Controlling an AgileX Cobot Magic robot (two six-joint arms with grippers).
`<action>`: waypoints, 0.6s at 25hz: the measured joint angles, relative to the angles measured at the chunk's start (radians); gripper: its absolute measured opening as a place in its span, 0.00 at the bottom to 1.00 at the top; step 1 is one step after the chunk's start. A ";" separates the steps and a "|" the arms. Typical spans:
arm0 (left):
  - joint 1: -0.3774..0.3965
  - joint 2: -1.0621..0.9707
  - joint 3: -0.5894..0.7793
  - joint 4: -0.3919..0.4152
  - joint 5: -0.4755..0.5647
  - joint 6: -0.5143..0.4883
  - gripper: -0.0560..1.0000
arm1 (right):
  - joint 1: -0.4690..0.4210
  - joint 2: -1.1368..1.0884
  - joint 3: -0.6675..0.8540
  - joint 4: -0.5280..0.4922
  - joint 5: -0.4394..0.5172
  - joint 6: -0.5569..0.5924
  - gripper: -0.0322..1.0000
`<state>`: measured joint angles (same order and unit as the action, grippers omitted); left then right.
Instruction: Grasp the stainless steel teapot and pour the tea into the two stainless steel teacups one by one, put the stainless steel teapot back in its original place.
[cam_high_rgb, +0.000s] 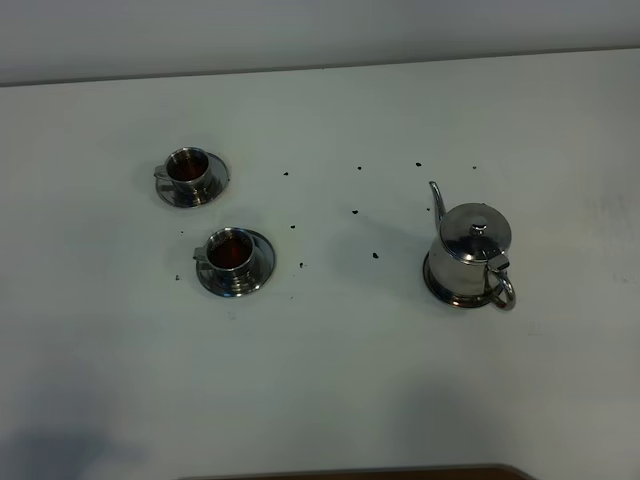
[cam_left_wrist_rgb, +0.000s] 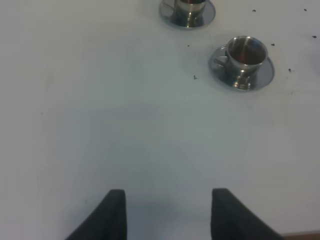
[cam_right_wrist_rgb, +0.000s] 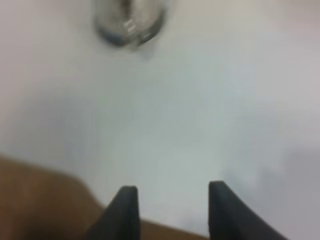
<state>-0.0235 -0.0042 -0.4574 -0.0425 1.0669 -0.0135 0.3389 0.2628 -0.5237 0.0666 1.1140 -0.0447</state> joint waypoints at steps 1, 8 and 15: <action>0.000 0.000 0.000 0.000 0.000 0.000 0.48 | -0.031 -0.022 0.000 0.000 0.000 0.000 0.34; 0.000 0.000 0.000 0.000 0.000 0.000 0.48 | -0.191 -0.146 0.000 0.000 0.000 0.000 0.28; 0.000 0.000 0.000 0.000 0.000 0.000 0.48 | -0.273 -0.243 0.000 -0.005 0.001 0.000 0.26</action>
<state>-0.0235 -0.0042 -0.4574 -0.0425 1.0669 -0.0135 0.0656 0.0200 -0.5237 0.0612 1.1149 -0.0447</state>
